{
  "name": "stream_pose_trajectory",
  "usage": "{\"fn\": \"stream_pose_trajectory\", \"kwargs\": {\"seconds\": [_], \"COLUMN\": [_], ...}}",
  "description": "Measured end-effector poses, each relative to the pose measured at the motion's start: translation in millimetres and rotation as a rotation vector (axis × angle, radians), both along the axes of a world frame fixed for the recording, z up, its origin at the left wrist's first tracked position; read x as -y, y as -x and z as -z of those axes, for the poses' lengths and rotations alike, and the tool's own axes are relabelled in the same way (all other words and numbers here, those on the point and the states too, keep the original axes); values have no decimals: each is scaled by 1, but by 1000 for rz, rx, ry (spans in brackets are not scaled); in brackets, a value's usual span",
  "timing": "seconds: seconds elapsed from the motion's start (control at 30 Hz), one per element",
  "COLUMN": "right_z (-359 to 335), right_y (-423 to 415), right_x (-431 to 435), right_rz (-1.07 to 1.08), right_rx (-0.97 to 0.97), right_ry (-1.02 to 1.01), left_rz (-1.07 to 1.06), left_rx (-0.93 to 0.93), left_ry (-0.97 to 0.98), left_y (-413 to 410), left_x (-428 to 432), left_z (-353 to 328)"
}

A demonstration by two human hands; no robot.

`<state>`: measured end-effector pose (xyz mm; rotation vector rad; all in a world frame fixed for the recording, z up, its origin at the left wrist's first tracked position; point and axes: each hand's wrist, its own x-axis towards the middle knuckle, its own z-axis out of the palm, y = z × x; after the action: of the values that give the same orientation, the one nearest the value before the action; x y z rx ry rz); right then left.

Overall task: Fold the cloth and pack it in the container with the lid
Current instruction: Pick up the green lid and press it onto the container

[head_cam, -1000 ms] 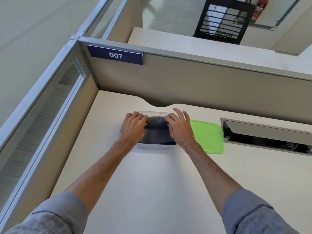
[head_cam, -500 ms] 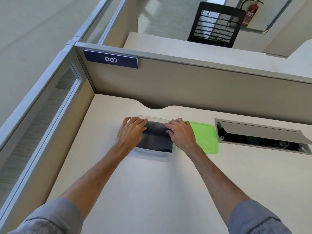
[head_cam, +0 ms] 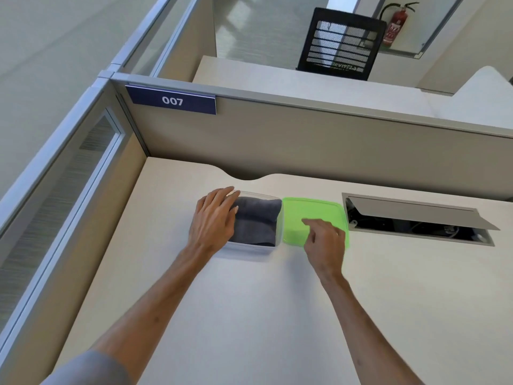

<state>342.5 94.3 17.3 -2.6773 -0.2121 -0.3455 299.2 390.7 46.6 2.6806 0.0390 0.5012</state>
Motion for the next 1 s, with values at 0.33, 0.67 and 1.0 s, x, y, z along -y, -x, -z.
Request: {"fn": "stream_pose_trajectory", "kwargs": {"seconds": [0.33,0.67,1.0], "right_z": [38,9,-106], "right_y": [22,55,102], "right_x": [31,38,64], "right_rz": [-165,-227,61], "right_rx": [-36,4,-109], "right_ry": [356,303,-404], "left_rz": [117,269,-24], "left_rx": [59,51,-41], "left_ry": [117,124,653], "left_y": [38,66,93], "left_x": [68,111,134], "left_z": [7,17,-4]}}
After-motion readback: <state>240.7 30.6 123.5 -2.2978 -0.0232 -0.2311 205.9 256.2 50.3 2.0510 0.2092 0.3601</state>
